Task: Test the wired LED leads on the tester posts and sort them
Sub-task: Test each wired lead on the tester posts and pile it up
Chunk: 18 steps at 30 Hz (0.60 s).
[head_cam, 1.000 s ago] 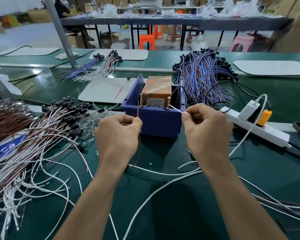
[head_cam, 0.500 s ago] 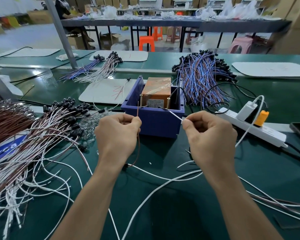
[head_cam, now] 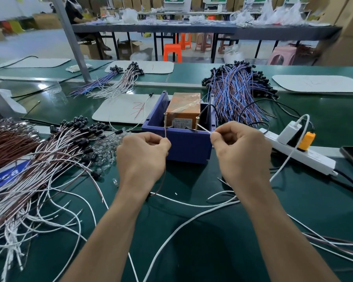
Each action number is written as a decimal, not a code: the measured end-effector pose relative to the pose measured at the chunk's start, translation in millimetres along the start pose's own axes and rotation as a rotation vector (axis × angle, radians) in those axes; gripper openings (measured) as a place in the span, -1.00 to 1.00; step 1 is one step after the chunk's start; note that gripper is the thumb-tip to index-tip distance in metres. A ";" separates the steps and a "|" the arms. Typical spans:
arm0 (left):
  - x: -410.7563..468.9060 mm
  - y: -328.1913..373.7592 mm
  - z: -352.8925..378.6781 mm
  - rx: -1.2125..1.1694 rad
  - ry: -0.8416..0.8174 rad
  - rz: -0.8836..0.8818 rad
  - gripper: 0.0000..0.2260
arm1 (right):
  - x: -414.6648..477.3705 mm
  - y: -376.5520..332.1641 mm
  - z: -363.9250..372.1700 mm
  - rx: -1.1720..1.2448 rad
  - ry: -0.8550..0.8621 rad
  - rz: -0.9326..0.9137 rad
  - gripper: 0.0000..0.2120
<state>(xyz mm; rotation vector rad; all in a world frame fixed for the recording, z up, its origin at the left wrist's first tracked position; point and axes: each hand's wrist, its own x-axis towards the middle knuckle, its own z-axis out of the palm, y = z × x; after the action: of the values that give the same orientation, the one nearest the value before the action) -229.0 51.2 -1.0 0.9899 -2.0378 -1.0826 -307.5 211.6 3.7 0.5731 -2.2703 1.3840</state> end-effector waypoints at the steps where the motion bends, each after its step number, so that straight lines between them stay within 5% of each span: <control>1: -0.3 -0.4 0.2 0.011 0.013 0.009 -0.85 | 0.5 0.1 0.8 -0.011 0.008 -0.002 -0.89; 9: -14.1 -0.5 -18.0 -0.048 -0.022 0.018 -0.92 | -19.6 -3.4 -13.2 0.073 -0.030 0.043 -0.89; 14: -47.8 13.9 -31.9 -0.311 -0.273 0.130 -0.86 | -37.8 -10.3 -24.2 0.586 -0.377 0.322 -0.90; 18: -53.6 35.7 -26.7 -0.268 -0.401 0.278 -0.97 | -37.9 -13.9 -29.9 0.874 -0.613 0.456 -0.79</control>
<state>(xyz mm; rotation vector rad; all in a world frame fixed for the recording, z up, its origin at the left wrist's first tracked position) -191.4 98.8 33.3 0.3606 -2.1782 -1.4356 -264.5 237.5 5.5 0.8567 -2.1989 2.7899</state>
